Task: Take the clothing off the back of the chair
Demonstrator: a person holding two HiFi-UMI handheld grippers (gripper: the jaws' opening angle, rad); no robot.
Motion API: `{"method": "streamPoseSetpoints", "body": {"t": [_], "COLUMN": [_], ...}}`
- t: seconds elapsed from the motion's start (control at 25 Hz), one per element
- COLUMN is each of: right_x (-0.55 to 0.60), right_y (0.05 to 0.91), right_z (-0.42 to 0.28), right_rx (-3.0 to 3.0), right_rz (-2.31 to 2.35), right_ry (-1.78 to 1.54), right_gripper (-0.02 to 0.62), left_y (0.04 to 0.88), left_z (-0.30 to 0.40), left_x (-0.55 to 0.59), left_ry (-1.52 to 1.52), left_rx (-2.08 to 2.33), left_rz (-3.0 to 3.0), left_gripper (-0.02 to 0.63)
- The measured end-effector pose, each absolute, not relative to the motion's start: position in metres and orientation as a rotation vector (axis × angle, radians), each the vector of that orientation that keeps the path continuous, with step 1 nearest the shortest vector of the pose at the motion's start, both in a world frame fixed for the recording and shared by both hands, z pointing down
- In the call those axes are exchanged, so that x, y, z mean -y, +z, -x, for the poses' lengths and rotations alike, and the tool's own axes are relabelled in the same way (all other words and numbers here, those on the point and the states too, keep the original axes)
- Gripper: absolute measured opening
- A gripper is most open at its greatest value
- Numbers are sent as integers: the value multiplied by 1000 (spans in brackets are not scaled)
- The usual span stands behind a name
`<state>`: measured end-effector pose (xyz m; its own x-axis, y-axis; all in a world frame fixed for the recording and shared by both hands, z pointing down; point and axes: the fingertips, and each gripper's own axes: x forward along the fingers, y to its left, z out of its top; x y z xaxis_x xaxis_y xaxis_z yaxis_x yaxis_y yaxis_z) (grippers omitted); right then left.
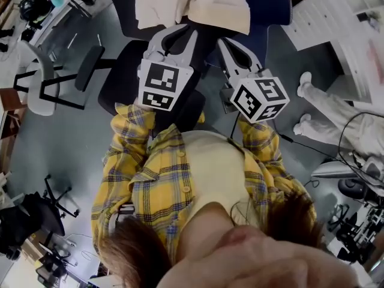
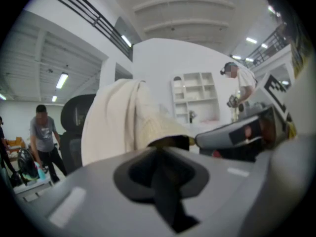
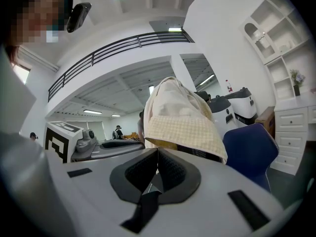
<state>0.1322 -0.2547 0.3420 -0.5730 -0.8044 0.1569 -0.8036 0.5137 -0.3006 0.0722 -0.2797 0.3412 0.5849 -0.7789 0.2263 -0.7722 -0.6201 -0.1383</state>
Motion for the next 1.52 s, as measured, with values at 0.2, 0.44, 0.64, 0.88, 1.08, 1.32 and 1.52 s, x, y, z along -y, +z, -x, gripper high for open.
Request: {"method": "streamPoseSetpoints", "body": {"t": [0.2, 0.44, 0.64, 0.88, 1.08, 1.32, 1.52], "right_x": [263, 266, 268, 269, 269, 268, 269], "right_y": [340, 338, 339, 338, 340, 342, 343], "right_z": [-135, -139, -136, -133, -133, -131, -129], "right_rx": [-2729, -2716, -2727, -2733, -2731, -2736, -2742], "right_rz": [1406, 1373, 1357, 1344, 1339, 1330, 1324], "right_ry": [-549, -571, -577, -577, -589, -603, -598], "right_gripper": [12, 12, 12, 12, 12, 12, 12], "left_y": [339, 346, 333, 318, 322, 345, 329], "left_z": [-77, -76, -68, -63, -63, -61, -57], "left_x": [287, 299, 313, 329, 332, 328, 333], "left_ry": [-459, -560, -524, -520, -567, -614, -553], "left_rx": [-1374, -1405, -1498, -1543, -1511, -1519, -1545], "left_rz": [2696, 2574, 2447, 2340, 2311, 2336, 2301], "left_gripper": [100, 155, 167, 195, 201, 201, 201]}}
